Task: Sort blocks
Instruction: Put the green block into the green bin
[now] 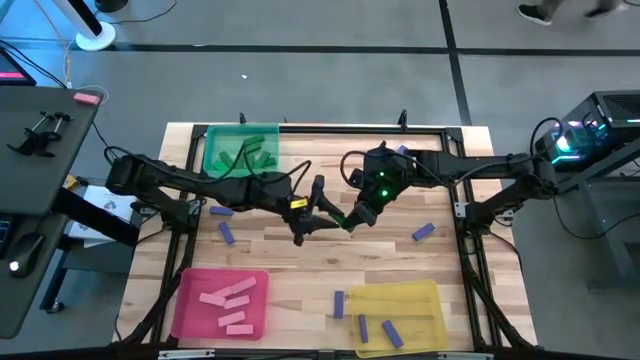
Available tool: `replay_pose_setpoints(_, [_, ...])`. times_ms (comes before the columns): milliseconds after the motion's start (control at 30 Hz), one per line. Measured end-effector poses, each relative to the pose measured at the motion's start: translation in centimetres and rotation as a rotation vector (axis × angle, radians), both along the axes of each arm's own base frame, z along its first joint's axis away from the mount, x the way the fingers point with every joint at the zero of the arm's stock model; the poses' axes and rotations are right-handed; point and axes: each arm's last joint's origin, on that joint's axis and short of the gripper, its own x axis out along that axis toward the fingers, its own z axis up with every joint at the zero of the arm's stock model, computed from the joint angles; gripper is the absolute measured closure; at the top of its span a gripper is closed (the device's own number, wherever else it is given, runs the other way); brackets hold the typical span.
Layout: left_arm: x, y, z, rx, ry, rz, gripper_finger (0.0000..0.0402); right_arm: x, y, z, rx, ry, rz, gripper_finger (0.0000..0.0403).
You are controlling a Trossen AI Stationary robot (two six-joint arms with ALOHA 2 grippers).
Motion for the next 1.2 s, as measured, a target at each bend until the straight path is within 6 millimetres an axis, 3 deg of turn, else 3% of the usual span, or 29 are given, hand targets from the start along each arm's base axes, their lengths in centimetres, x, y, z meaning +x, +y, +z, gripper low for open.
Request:
replay_pose_setpoints(200, [0.0,0.0,0.0,-0.005,-0.002,-0.019,0.0372,0.1,0.1,0.2,0.039,-0.02,0.032,0.0369])
replay_pose_setpoints(433, [-0.3,0.1,0.1,-0.02,0.023,0.032,0.0373,0.3,-0.1,0.5,0.098,-0.02,-0.022,0.0272])
replay_pose_setpoints(533, [-1.4,0.5,0.6,-0.033,0.098,0.121,0.0374,-0.3,-0.8,1.2,0.12,-0.031,-0.065,0.0237])
replay_pose_setpoints(633, [-3.4,1.5,0.4,-0.101,0.251,0.225,0.0374,-2.1,-1.5,2.5,0.136,-0.034,-0.078,0.0209])
replay_pose_setpoints(700, [-4.8,2.6,0.4,-0.138,0.342,0.336,0.0374,-3.3,-2.1,3.1,0.122,-0.03,-0.098,0.0197])
replay_pose_setpoints(800, [-7.7,5.3,0.3,-0.241,0.385,0.651,0.0374,-4.8,-3.0,3.4,0.014,-0.009,-0.21,0.0189])
replay_pose_setpoints(900, [-11.5,8.9,-2.4,-0.449,0.355,1.032,0.0374,-5.9,-3.6,3.8,-0.105,-0.01,-0.323,0.0189])
replay_pose_setpoints(1033, [-15.7,11.9,-4.5,-0.811,0.247,1.375,0.0374,-5.9,-4.0,3.7,-0.191,-0.003,-0.408,0.0188])
replay_pose_setpoints(1133, [-17.2,13.1,-6.1,-0.961,0.301,1.543,0.0374,-5.8,-4.2,3.7,-0.229,-0.002,-0.447,0.0187])
replay_pose_setpoints(1200, [-17.3,13.9,-6.1,-0.968,0.271,1.604,0.0374,-5.7,-4.3,3.6,-0.258,0.002,-0.456,0.0187])
